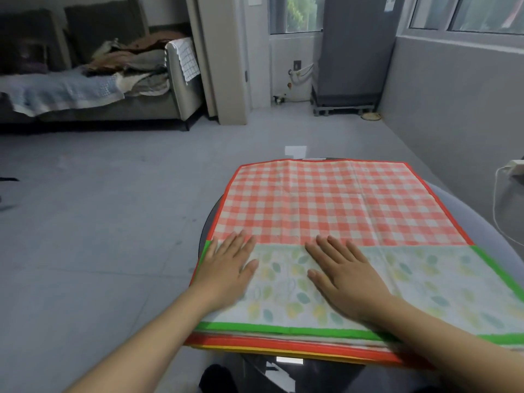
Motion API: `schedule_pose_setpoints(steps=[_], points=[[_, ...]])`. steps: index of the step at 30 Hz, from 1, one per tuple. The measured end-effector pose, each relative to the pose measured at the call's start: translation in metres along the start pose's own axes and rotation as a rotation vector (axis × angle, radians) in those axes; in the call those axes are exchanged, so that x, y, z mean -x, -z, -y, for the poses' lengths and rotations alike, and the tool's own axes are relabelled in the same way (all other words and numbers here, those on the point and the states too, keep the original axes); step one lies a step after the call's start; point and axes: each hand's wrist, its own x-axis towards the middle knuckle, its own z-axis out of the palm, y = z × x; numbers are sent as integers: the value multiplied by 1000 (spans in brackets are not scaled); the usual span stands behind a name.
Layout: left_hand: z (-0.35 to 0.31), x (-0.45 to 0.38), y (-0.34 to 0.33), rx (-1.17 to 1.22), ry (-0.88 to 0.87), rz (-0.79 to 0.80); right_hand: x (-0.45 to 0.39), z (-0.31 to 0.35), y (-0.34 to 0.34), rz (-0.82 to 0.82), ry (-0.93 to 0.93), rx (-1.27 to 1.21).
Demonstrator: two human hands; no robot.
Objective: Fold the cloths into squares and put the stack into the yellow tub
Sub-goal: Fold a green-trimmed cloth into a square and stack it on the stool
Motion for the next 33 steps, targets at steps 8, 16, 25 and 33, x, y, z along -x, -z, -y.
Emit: schedule_pose_setpoints(steps=[8, 16, 25, 33], points=[[5, -6, 35, 49, 86, -109, -4, 19, 7, -76, 137, -131], [21, -5, 66, 455, 275, -149, 1, 37, 11, 51, 72, -117], [47, 9, 87, 1123, 452, 33, 2, 37, 11, 233, 87, -59], [-15, -5, 117, 1547, 331, -55, 17, 28, 27, 203, 60, -384]])
